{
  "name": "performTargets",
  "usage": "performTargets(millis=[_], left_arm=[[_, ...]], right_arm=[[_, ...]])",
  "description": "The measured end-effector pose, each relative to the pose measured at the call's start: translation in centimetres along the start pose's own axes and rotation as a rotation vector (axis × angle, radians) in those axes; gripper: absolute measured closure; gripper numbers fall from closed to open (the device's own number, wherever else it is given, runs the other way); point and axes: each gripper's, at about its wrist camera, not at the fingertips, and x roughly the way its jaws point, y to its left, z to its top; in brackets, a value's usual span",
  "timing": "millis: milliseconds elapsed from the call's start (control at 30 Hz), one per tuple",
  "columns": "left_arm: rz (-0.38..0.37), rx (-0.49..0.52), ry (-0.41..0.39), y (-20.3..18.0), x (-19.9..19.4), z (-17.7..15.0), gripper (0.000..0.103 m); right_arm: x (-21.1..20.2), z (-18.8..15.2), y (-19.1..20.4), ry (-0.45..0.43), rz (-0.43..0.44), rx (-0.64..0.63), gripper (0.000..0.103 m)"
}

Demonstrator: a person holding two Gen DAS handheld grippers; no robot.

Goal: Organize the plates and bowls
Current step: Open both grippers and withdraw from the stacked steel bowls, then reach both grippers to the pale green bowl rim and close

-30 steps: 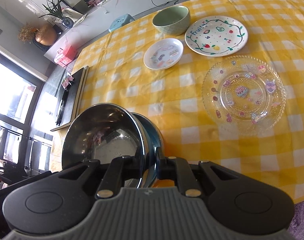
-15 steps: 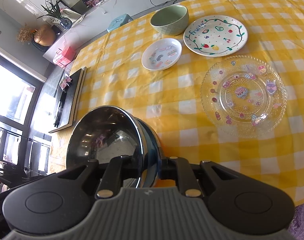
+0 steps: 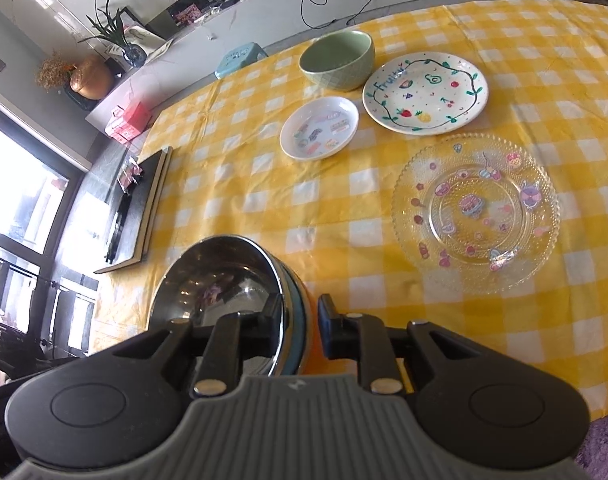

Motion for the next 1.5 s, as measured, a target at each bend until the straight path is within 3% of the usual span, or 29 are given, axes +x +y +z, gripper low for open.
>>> performTargets(millis=[167,367,533,667,767,967,1133,1200,1500], left_arm=[[-0.006,-0.005,-0.044,0.0,-0.8,0.2,0.083],[-0.008,0.03,-0.124,-1.3,-2.4,0.3,0.076],[-0.054,0.088,-0.159,-3.6,-3.2,1.2,0.072],[-0.082,0.169,-0.132,-6.5,-2.4,1.5,0.071],[-0.095,0.233,-0.107,-8.6,-1.5,1.6,0.07],[-0.117,0.322,-0.062,-11.5,0.1,2.6,0.064],[-0.129,0.379,-0.039,-13.4,1.8,4.5,0.058],[-0.139,0.39,-0.024,-14.1,2.7,5.4,0.049],[-0.14,0.428,0.027,-17.1,7.8,10.1,0.044]], right_arm=[[0.2,-0.2,-0.1,-0.004,0.008,-0.01,0.094],[-0.4,-0.3,-0.7,-0.018,0.047,0.011,0.091],[-2.6,0.3,-1.4,-0.083,0.075,0.016,0.09],[-4.0,1.0,-2.2,-0.145,0.038,-0.005,0.088],[-4.7,1.6,-2.9,-0.175,0.008,-0.029,0.077],[-4.9,3.9,-4.4,-0.2,-0.039,-0.049,0.071],[-4.2,6.5,-5.6,-0.206,-0.068,-0.068,0.07],[-3.7,7.7,-6.1,-0.2,-0.067,-0.068,0.07],[-0.9,13.8,-7.1,-0.171,-0.068,-0.076,0.07]])
